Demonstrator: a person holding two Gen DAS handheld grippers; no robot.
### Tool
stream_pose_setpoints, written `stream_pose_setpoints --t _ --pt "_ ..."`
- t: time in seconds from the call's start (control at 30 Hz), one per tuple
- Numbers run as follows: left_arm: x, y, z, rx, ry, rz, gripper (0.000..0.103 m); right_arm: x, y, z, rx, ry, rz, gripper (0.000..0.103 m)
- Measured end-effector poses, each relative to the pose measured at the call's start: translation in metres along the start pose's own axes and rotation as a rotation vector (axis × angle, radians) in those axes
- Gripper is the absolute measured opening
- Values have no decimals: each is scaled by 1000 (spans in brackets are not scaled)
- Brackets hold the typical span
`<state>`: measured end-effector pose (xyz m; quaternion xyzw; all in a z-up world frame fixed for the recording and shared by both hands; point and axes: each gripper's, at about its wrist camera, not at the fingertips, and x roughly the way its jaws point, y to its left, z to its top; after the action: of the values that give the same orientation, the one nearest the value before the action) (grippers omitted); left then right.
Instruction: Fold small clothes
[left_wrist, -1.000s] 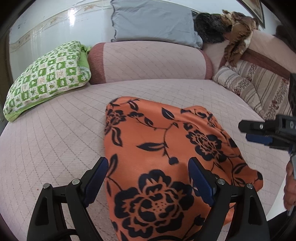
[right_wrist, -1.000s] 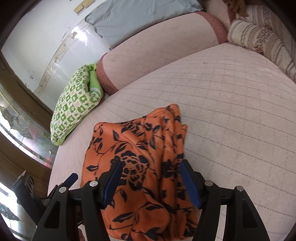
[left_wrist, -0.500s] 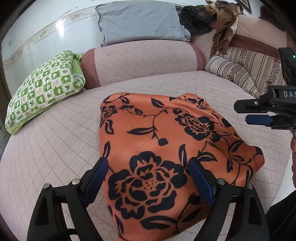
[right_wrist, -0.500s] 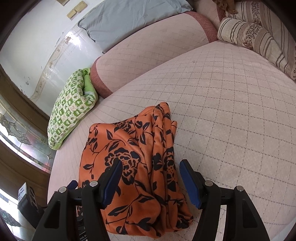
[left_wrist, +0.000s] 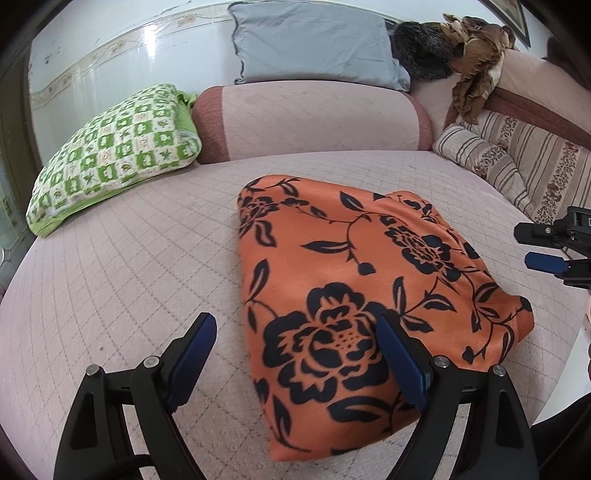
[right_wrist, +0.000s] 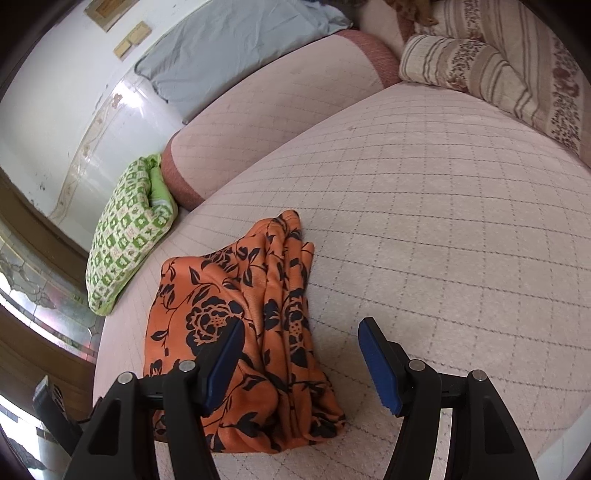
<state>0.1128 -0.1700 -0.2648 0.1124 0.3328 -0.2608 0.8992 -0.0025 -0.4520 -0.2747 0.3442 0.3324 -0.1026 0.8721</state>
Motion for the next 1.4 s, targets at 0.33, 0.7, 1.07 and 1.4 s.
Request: stream_pose_setpoints --t 0.33,0.7,1.07,1.4 --pt "-13 17 -13 -36 32 15 88 -25 8 -13 26 -44 62 67" --pt "-51 37 -23 -55 44 70 88 -31 39 -32 -72 -35 129 67" --pt "-78 27 3 -98 3 46 88 -39 17 -17 -6 -59 181 67" --pt "-65 -3 16 -36 -13 -46 88 -36 2 -4 7 -59 165 67"
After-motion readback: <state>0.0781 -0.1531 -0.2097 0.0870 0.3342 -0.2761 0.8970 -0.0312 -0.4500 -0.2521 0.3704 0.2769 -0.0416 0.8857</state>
